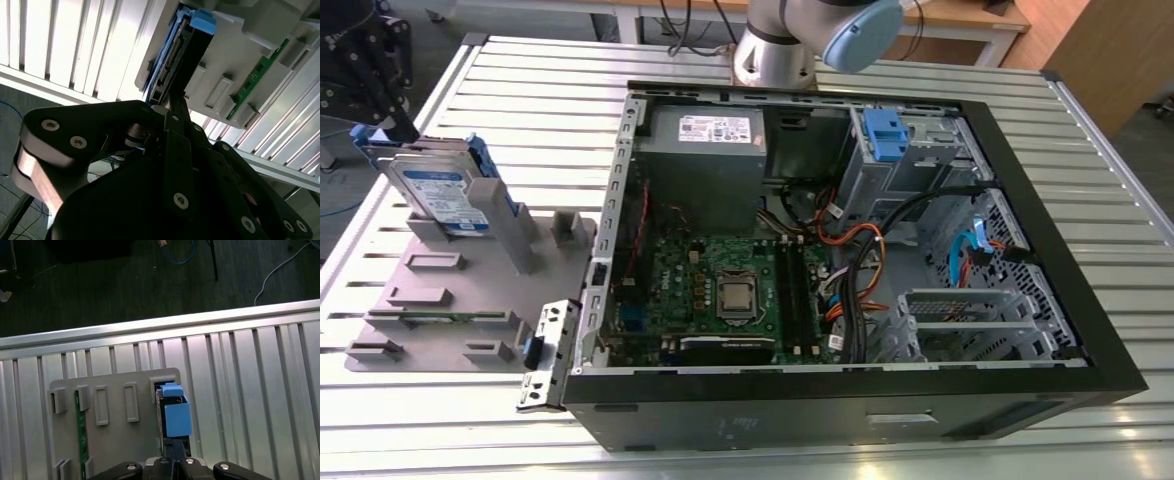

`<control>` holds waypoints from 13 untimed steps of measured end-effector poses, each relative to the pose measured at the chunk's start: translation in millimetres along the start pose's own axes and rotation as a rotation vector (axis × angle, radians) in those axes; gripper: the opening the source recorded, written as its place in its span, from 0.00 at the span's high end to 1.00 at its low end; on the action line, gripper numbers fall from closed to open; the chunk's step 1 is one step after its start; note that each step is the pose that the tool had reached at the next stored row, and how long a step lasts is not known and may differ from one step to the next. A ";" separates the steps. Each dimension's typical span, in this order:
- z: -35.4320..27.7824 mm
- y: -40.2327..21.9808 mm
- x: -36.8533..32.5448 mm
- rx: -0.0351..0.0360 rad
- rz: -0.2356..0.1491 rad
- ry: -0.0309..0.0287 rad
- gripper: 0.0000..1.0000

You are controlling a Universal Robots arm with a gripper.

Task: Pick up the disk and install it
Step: 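Pick up the disk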

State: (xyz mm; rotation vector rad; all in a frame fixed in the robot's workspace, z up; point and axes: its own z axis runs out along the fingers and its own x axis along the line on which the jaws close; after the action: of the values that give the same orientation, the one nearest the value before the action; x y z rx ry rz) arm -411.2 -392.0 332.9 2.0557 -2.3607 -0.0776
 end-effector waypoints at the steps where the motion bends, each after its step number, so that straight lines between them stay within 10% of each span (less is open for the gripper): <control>1: 0.0 0.0 0.0 -0.0001 -0.006 0.0002 0.89; 5: 0.1 0.0 -0.1 0.0016 -0.021 0.0006 0.89; 13: 0.7 0.9 0.1 0.0361 -0.029 -0.0117 0.89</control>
State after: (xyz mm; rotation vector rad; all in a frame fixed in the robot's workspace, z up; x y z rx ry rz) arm -412.1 -392.0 332.2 2.1117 -2.3564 -0.0476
